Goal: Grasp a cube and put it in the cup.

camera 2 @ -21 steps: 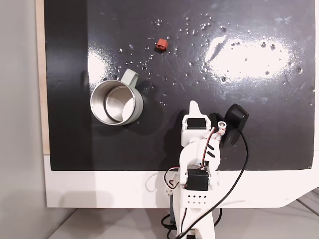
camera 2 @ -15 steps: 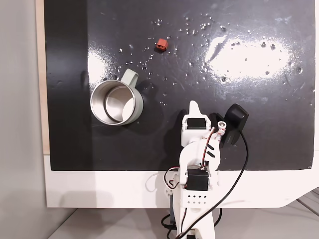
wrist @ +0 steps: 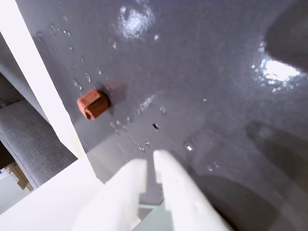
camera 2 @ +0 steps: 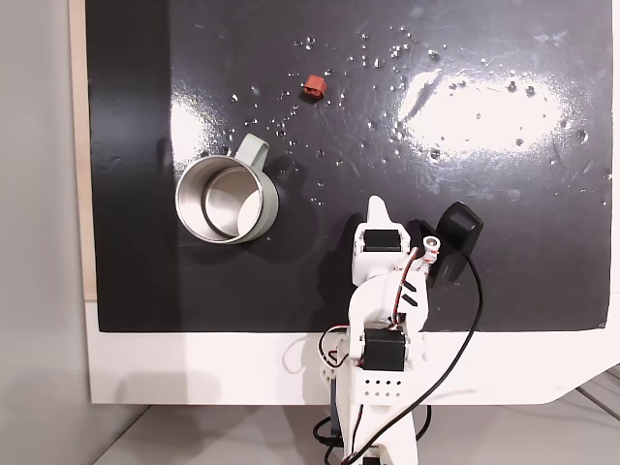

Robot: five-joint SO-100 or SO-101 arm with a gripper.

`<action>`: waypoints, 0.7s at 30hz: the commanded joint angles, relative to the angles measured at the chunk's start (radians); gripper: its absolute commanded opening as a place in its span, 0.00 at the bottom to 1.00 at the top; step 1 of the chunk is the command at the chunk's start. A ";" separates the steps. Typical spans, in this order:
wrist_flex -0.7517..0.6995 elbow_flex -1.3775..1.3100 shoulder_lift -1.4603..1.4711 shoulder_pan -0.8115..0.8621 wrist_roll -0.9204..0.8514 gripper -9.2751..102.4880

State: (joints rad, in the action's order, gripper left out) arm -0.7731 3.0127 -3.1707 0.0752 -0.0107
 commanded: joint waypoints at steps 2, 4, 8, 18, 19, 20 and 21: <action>0.032 -0.008 -0.006 0.005 0.006 0.08; 0.032 -0.008 -0.008 0.006 0.006 0.08; 0.020 -0.035 -0.008 0.040 0.002 0.08; -0.021 -0.314 0.190 -0.006 0.006 0.08; -0.015 -0.350 0.235 -0.008 0.012 0.08; -0.008 -0.383 0.278 -0.012 0.015 0.08; -0.003 -0.420 0.322 -0.018 0.015 0.08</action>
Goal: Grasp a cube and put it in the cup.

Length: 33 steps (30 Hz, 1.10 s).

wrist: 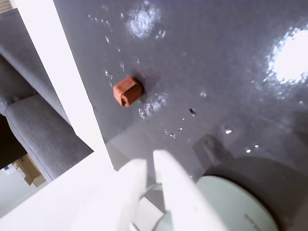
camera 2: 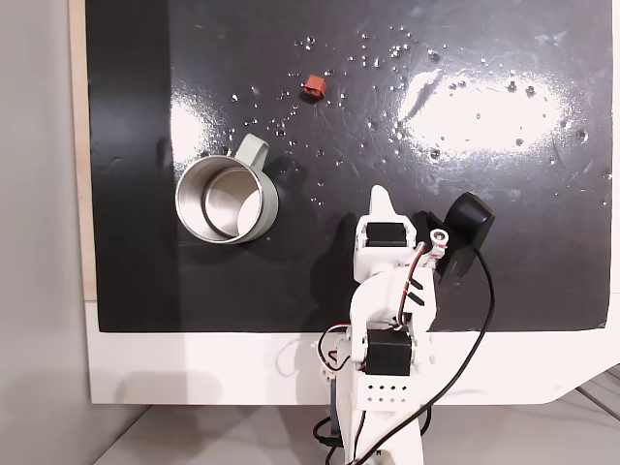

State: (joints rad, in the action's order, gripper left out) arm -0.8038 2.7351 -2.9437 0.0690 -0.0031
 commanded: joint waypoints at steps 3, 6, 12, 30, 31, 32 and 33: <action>0.038 -0.258 0.233 -0.025 0.023 0.08; 0.035 -0.387 0.380 -0.038 0.043 0.08; -0.002 -0.592 0.572 -0.080 0.055 0.08; -0.118 -1.086 1.054 -0.074 -0.028 0.08; -0.130 -1.123 1.083 -0.072 -0.037 0.08; -0.141 -1.158 1.112 -0.071 -0.048 0.08; -0.152 -1.192 1.140 -0.067 -0.060 0.08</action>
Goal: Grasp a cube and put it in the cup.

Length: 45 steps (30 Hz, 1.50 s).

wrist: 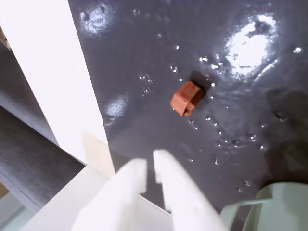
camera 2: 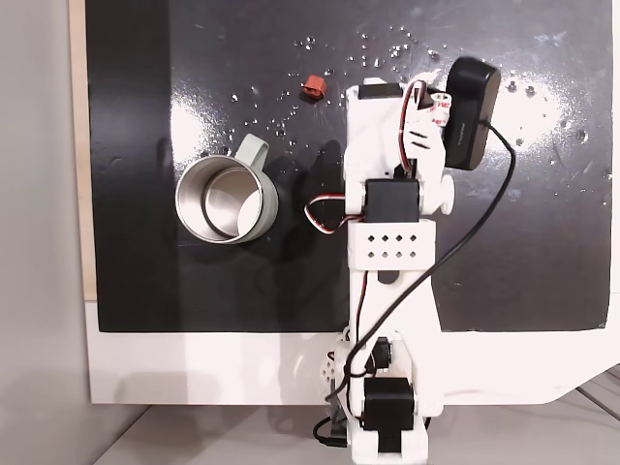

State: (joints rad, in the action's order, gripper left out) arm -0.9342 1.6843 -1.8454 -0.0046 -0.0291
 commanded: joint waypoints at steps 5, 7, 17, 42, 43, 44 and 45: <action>-0.074 -0.301 0.187 0.026 -0.083 0.08; -0.100 -0.368 0.249 0.029 -0.106 0.08; -0.365 -0.900 0.634 0.026 -0.189 0.08; -0.859 -1.934 1.281 -0.097 -0.437 0.09; -0.859 -1.934 1.285 -0.095 -0.443 0.09; -0.859 -1.934 1.292 -0.095 -0.453 0.09; -0.859 -1.934 1.299 -0.095 -0.462 0.09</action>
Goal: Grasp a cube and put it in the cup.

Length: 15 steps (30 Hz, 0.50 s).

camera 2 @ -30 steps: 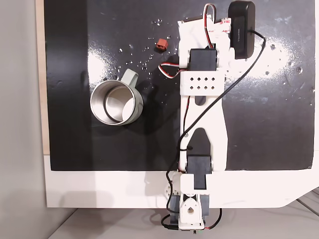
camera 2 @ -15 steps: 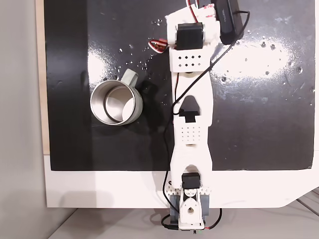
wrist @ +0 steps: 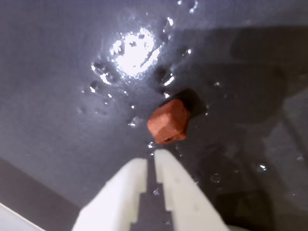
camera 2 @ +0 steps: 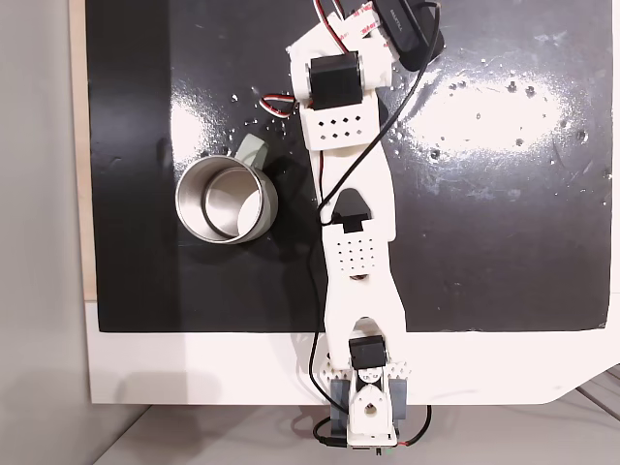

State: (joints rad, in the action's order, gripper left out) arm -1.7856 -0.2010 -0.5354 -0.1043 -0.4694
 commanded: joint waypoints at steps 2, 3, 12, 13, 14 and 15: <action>-0.011 -0.048 0.000 0.005 -0.043 0.09; -0.011 -0.043 0.002 0.005 -0.054 0.09; -0.012 -0.025 0.018 0.012 -0.117 0.33; -0.012 -0.023 0.021 0.014 -0.118 0.34; -0.012 -0.011 0.023 0.014 -0.123 0.34; -0.014 0.002 0.023 0.014 -0.133 0.34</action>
State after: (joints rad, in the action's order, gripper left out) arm -1.7917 -0.1979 -0.4970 -0.1012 -0.5829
